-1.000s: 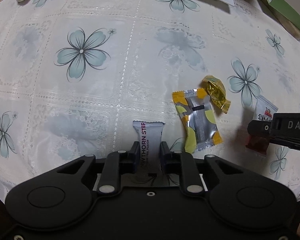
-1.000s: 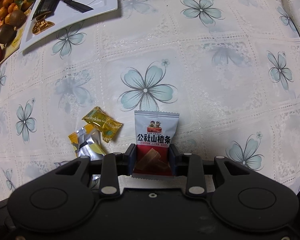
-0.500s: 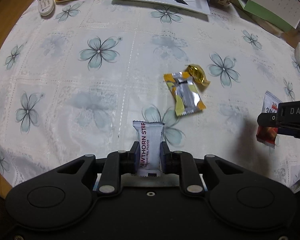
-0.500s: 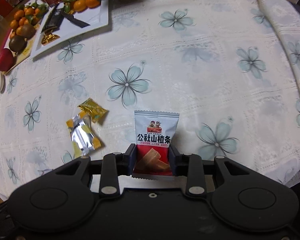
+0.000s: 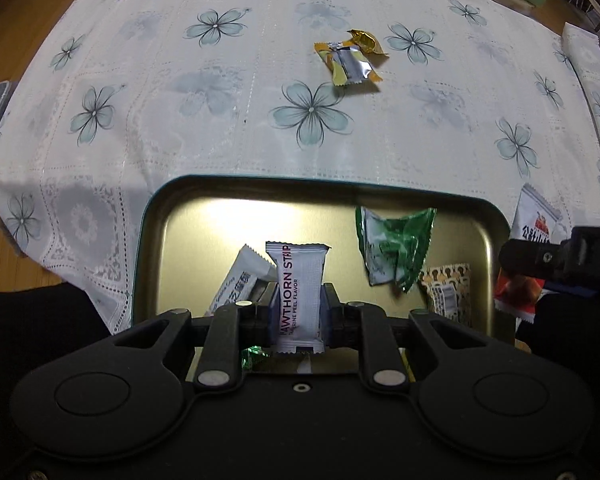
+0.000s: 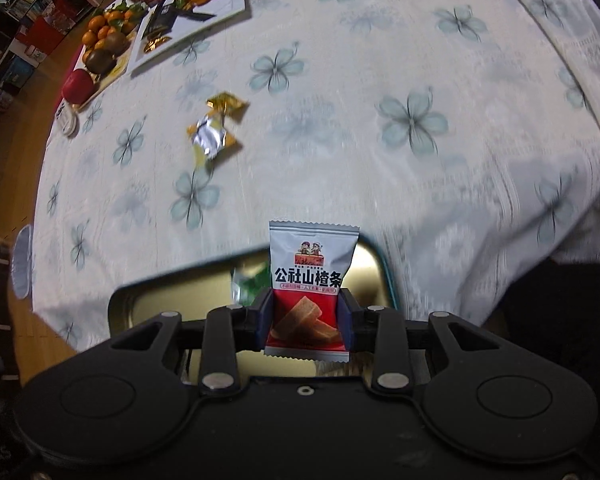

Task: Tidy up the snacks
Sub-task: 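Carry both held snacks back over the gold tray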

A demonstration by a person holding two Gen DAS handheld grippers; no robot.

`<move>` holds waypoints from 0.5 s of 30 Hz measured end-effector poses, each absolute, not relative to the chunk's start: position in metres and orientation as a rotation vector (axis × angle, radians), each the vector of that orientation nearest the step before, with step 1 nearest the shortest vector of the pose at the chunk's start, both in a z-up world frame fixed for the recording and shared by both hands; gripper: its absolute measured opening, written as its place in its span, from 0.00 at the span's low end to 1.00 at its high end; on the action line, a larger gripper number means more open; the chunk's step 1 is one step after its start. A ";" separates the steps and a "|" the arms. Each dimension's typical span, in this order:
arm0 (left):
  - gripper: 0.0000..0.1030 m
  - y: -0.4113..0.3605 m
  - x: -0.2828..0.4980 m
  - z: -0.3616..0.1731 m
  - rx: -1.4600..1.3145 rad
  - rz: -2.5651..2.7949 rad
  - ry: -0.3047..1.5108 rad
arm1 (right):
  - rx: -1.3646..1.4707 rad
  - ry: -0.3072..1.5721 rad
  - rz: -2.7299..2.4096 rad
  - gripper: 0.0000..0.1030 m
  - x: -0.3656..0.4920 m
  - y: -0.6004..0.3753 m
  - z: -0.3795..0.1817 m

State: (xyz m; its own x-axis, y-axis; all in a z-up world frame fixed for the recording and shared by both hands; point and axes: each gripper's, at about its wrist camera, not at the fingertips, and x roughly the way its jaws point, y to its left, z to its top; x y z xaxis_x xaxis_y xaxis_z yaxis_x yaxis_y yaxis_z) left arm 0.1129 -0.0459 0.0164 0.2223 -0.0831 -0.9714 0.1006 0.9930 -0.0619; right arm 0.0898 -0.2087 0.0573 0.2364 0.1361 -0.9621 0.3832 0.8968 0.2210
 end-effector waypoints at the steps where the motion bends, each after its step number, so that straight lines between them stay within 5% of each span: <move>1: 0.26 -0.046 0.108 0.017 0.009 -0.130 1.342 | 0.470 1.339 -0.174 0.34 0.082 -0.208 0.059; 15: 0.26 -0.060 0.091 0.044 -0.005 -0.152 1.292 | 0.453 1.328 -0.197 0.34 0.014 -0.193 0.069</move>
